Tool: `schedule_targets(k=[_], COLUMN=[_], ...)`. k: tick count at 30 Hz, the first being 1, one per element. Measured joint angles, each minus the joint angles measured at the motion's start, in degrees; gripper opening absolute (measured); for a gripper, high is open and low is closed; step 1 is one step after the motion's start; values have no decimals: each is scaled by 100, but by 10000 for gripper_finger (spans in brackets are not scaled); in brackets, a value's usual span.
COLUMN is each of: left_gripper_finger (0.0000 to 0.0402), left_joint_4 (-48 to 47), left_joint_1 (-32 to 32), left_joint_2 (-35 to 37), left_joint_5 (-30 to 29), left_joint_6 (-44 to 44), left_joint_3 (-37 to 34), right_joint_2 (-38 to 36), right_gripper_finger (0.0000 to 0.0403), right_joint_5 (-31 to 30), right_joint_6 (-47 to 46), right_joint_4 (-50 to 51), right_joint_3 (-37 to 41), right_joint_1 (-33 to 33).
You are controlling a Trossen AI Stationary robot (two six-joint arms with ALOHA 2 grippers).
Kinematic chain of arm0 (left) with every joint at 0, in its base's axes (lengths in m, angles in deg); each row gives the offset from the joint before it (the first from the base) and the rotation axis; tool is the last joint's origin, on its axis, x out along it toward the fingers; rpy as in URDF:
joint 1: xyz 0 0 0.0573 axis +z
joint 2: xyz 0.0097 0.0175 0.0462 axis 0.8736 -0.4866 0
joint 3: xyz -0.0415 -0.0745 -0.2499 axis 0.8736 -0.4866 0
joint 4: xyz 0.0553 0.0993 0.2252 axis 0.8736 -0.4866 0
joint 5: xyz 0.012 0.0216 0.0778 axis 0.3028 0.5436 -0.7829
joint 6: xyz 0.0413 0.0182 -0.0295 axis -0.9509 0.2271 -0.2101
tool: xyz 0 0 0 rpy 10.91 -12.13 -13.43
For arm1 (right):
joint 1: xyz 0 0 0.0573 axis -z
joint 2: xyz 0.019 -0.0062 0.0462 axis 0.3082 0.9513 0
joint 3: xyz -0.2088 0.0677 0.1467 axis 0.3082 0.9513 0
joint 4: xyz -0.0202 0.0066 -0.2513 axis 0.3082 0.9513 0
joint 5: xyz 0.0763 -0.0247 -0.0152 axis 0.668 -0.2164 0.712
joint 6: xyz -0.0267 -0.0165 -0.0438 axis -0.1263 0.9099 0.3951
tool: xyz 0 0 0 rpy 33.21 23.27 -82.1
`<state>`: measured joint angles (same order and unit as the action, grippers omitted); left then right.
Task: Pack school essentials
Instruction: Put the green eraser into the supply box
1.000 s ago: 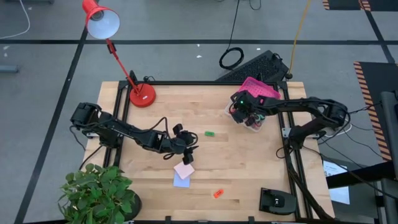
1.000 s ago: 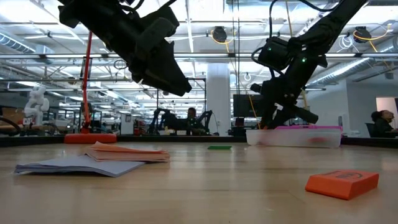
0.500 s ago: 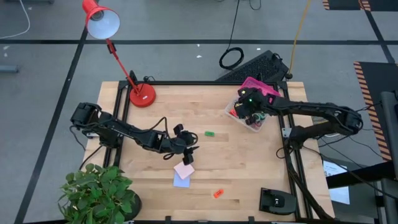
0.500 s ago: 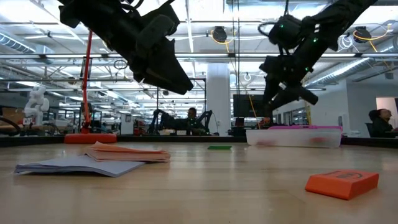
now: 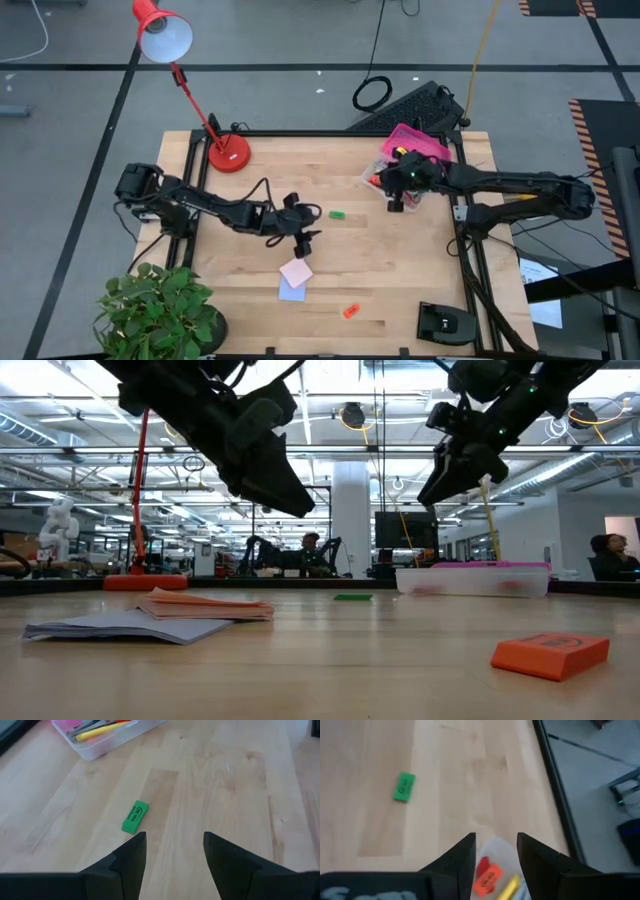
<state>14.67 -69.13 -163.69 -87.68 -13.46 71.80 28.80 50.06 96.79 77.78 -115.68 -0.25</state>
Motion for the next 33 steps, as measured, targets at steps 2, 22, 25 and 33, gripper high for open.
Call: schedule_targets(k=[2, 22, 25, 33], left_gripper_finger=[200, 209, 200, 189], left_joint_4=[-2, 3, 35, 46], left_joint_1=[129, 558, 557, 561], left_joint_2=[0, 0, 0, -2], left_joint_5=[228, 689, 692, 689], left_joint_6=[-19, -524, -524, -598], left_joint_3=[-2, -2, -2, -2], right_joint_2=[-4, 1217, 1604, 2482], right_gripper_finger=[139, 179, 200, 237], right_joint_5=[0, 148, 143, 130], right_joint_6=[-264, -2114, -2163, -2278], right_joint_4=[54, -1568, -1882, -2772], right_joint_3=[0, 0, 0, 2], right_joint_1=[-118, -1183, -1267, -1297])
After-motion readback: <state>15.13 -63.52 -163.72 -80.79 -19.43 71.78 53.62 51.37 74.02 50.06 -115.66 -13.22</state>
